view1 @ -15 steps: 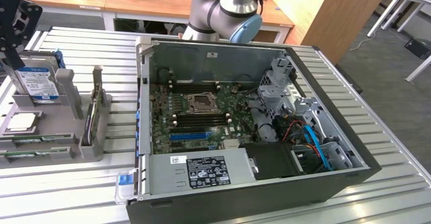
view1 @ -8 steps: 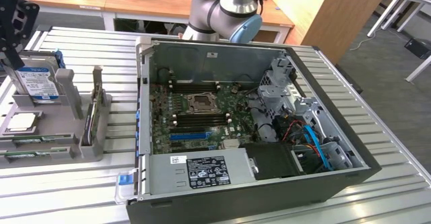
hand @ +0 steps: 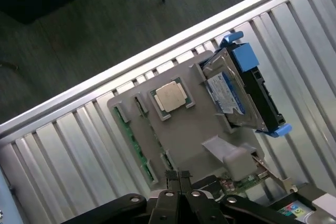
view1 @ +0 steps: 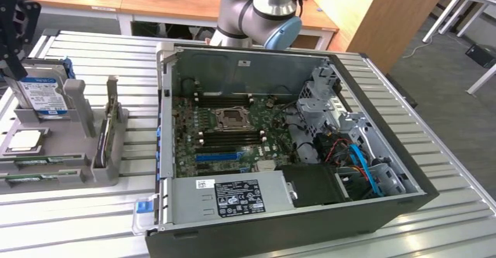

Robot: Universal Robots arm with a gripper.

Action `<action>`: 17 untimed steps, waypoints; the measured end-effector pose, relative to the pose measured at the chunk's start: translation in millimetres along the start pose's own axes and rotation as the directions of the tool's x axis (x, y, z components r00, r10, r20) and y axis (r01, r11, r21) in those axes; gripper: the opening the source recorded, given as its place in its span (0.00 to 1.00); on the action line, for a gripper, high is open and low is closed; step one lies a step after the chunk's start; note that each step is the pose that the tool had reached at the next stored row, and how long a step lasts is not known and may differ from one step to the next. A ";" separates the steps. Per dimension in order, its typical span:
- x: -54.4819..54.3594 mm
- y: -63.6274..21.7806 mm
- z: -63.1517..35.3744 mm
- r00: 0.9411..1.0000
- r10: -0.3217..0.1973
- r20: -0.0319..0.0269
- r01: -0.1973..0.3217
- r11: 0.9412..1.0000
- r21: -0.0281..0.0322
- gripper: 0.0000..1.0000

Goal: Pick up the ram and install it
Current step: 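Pick up the ram and move it above insertion slot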

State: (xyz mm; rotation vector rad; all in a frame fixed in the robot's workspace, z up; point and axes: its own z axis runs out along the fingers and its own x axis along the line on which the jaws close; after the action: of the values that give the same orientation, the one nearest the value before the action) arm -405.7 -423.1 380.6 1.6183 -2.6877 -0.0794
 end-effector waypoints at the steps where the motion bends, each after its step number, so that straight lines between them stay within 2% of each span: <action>1: 0.0 0.0 0.0 1.000 -0.016 -0.001 0.016 1.000 0.000 0.10; 5: 0.0 0.0 0.1 0.996 -0.085 -0.004 0.085 0.996 -0.002 0.10; 9: 0.0 -0.1 0.1 0.988 -0.154 -0.007 0.154 0.988 -0.004 0.10; 12: 0.0 0.0 0.2 0.979 -0.204 -0.009 0.204 0.979 -0.006 0.10; 17: 0.0 0.0 0.2 0.960 -0.280 -0.012 0.280 0.960 -0.008 0.10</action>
State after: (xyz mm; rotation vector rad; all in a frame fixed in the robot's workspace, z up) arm -405.7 -423.1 380.4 1.9781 -2.4259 -0.0778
